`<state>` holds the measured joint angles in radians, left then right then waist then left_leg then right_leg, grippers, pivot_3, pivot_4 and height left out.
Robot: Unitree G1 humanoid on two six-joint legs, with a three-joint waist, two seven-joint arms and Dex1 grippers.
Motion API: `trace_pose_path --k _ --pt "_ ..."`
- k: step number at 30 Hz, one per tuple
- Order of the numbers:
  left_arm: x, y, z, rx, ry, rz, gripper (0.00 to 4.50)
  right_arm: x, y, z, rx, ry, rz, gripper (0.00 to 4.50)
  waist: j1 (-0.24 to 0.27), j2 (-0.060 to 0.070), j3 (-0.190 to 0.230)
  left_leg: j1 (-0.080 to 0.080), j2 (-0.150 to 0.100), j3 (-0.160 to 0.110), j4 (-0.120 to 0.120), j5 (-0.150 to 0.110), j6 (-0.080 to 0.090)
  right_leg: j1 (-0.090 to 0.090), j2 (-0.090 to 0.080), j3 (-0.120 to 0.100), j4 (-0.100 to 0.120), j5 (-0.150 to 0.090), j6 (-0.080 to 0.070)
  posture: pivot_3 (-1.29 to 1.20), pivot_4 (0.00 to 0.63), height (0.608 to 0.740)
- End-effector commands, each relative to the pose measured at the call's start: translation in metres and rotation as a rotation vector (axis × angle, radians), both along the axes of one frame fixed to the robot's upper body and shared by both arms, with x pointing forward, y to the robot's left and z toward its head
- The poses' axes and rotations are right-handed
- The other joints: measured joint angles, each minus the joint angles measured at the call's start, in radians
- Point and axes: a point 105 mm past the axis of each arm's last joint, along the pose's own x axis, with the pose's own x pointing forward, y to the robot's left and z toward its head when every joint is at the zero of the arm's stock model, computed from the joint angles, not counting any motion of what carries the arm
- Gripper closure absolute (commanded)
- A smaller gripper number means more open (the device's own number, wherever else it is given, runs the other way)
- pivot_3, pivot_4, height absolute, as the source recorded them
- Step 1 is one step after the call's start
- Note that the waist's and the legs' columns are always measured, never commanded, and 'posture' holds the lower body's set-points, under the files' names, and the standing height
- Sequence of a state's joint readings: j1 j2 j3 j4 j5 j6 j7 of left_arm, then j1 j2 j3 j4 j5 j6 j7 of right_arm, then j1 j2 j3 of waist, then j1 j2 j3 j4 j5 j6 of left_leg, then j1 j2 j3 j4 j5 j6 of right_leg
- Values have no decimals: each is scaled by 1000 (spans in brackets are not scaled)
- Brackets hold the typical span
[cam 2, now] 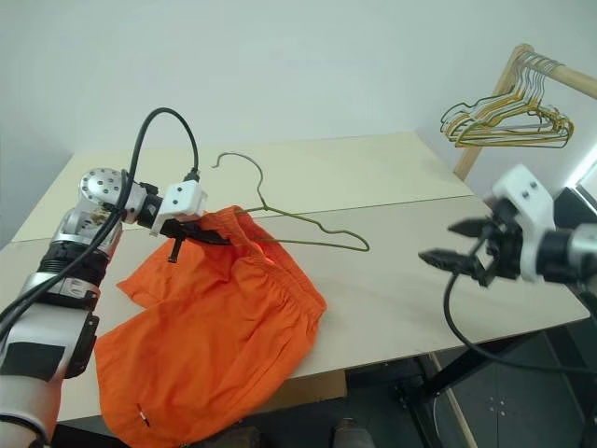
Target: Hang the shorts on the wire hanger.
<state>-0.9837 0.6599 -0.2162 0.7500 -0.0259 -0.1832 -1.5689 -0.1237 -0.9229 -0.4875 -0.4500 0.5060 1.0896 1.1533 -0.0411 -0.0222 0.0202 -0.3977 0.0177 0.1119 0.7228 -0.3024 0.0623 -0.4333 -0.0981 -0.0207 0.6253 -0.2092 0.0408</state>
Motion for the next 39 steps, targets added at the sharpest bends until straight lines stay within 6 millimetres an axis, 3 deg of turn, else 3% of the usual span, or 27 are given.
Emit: trace_pose_path --k 1,5,7,11,16,22,26,36,39 --pt "3 -6 18 -34 -56 -11 4500 -9 35 -17 55 0 92 27 -10 1 0 1 0 1 1 -1 1 0 0 1 1 0 0 -94 0 740" --pt "4 -9 19 -41 -62 -6 4500 -8 82 -69 175 148 118 27 -29 -1 -1 14 1 1 -2 -4 6 10 1 4 1 0 0 -95 0 740" --pt "4 -9 19 -43 -61 -6 4500 -7 99 -83 216 187 130 27 -32 -1 -2 16 1 1 -6 -4 6 10 1 5 1 0 0 -94 0 740" --pt "4 -9 19 -43 -60 -8 4500 3 122 -96 301 248 134 27 -30 0 -1 13 0 2 -5 0 0 8 1 5 1 0 0 -85 0 740" --pt "3 -9 20 -41 -61 -10 4500 2 149 -96 394 301 206 27 -25 0 -1 12 0 2 -3 0 0 9 0 5 0 0 0 -78 0 740" --pt "3 -8 21 -40 -63 -9 4500 3 164 -106 414 346 200 27 -27 0 -1 12 0 2 -3 -1 1 9 0 4 1 0 0 -72 0 740" --pt "2 -8 21 -39 -64 -10 4500 5 164 -107 436 354 194 906 -27 0 -1 12 0 2 -3 -1 1 9 0 4 1 0 0 -69 0 740" --pt "4 -6 24 -43 -77 4 4500 16 150 -102 454 326 147 4479 -27 0 -1 12 0 2 -3 -1 2 9 0 4 1 0 0 -63 0 740" --pt "2 -3 24 -46 -73 9 4500 21 138 -98 441 305 124 4479 -27 0 -1 12 0 2 -3 -3 4 9 0 4 1 0 0 -64 0 740"
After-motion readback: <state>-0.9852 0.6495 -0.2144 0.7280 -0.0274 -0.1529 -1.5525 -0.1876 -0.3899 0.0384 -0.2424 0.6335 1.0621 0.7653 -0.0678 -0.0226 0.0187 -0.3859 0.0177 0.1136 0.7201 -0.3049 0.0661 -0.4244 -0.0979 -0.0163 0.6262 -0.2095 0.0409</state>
